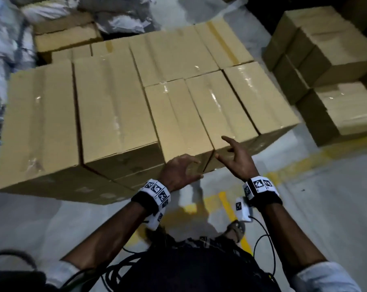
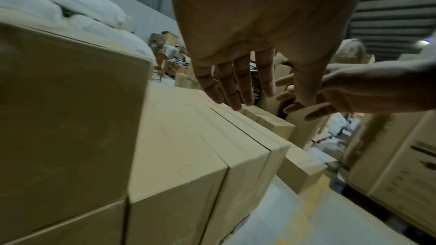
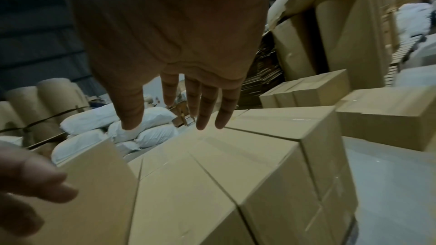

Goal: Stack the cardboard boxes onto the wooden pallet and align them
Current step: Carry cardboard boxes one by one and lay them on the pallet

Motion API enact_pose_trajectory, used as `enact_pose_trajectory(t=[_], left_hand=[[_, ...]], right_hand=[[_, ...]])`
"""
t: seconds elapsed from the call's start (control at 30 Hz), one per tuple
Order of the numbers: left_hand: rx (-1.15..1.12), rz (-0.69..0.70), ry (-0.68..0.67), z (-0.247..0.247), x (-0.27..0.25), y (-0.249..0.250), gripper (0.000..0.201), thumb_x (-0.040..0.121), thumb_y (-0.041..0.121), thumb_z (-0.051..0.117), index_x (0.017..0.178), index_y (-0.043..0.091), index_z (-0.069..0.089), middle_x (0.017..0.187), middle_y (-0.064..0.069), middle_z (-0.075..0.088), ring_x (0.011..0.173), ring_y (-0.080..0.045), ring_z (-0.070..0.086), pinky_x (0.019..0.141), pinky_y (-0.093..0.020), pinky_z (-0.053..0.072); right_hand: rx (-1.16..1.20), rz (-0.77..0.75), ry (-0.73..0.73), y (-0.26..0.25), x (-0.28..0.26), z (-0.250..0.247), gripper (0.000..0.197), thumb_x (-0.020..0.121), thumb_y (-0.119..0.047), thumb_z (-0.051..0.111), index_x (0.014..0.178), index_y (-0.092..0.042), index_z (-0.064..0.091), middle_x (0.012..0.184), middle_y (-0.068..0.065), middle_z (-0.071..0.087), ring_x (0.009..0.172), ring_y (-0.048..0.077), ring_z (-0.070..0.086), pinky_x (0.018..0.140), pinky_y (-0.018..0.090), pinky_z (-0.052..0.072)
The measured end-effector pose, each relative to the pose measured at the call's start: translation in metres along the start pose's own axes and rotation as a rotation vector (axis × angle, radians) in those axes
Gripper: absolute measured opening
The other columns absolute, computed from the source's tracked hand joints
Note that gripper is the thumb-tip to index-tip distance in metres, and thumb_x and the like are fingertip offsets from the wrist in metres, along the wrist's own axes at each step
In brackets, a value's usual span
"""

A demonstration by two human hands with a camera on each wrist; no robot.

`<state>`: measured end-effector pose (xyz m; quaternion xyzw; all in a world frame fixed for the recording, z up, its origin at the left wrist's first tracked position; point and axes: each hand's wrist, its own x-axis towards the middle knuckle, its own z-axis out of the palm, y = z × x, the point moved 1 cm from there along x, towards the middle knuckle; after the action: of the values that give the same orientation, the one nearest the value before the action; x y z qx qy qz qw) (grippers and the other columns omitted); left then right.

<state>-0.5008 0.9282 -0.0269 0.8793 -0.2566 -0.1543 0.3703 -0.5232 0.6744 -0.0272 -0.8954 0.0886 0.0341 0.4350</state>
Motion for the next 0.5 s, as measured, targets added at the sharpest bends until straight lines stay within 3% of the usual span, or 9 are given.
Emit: enact_pose_trajectory(t=[0.13,0.27,0.5], left_hand=[[0.093,0.021,-0.134,0.063,0.047,0.047,0.051,0.084,0.060,0.071,0.122,0.027,0.071,0.120,-0.002,0.071,0.111,-0.025,0.064,0.094,-0.042,0.053],[0.104,-0.040,-0.235,0.128,0.101,0.103,0.048,0.090,0.056,0.073,0.129,0.027,0.067,0.135,-0.002,0.064,0.123,-0.023,0.055,0.103,-0.042,0.046],[0.030,-0.067,-0.265,0.226,0.203,0.216,0.049,0.087,0.048,0.079,0.128,0.024,0.067,0.131,-0.002,0.063,0.121,-0.024,0.055,0.098,-0.037,0.047]], right_hand=[[0.006,0.056,0.064,0.074,-0.029,-0.066,0.066,0.088,-0.054,0.074,0.147,-0.043,0.048,0.133,0.003,0.066,0.118,0.019,0.064,0.098,0.045,0.053],[0.031,0.092,0.115,0.143,-0.053,-0.141,0.063,0.089,-0.052,0.075,0.146,-0.038,0.051,0.143,-0.004,0.060,0.118,0.017,0.064,0.097,0.044,0.054],[0.037,0.158,0.162,0.235,-0.064,-0.258,0.062,0.090,-0.051,0.075,0.145,-0.036,0.052,0.147,-0.009,0.056,0.115,0.015,0.064,0.097,0.041,0.054]])
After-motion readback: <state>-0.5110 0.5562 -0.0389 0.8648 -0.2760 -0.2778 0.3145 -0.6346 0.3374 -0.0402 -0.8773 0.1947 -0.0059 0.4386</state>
